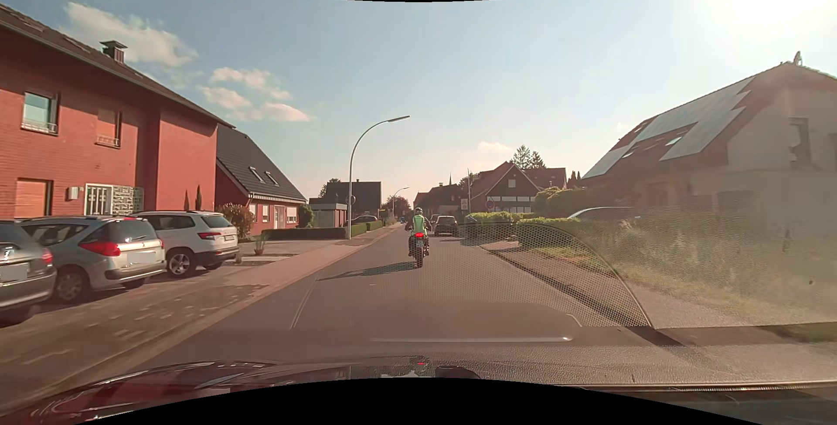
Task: Follow the waypoints while adhering to traffic rules and regulations
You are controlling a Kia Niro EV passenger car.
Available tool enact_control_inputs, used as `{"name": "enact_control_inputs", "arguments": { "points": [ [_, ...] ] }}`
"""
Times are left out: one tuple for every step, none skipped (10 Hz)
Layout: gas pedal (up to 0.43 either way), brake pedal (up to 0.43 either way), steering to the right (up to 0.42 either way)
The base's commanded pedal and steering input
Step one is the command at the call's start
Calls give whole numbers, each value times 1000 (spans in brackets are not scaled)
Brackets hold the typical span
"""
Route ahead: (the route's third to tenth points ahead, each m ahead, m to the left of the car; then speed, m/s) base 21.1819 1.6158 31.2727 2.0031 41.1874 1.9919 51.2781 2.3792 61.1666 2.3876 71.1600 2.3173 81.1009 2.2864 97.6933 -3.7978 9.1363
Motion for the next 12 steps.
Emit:
{"name": "enact_control_inputs", "arguments": {
  "points": [
    [110,0,-19],
    [110,0,-19],
    [110,0,-18],
    [110,0,-19],
    [98,0,-18],
    [98,0,-18],
    [98,0,-16],
    [98,0,-14],
    [110,0,-10],
    [118,0,-8],
    [118,0,-8],
    [118,0,-9]
  ]
}}
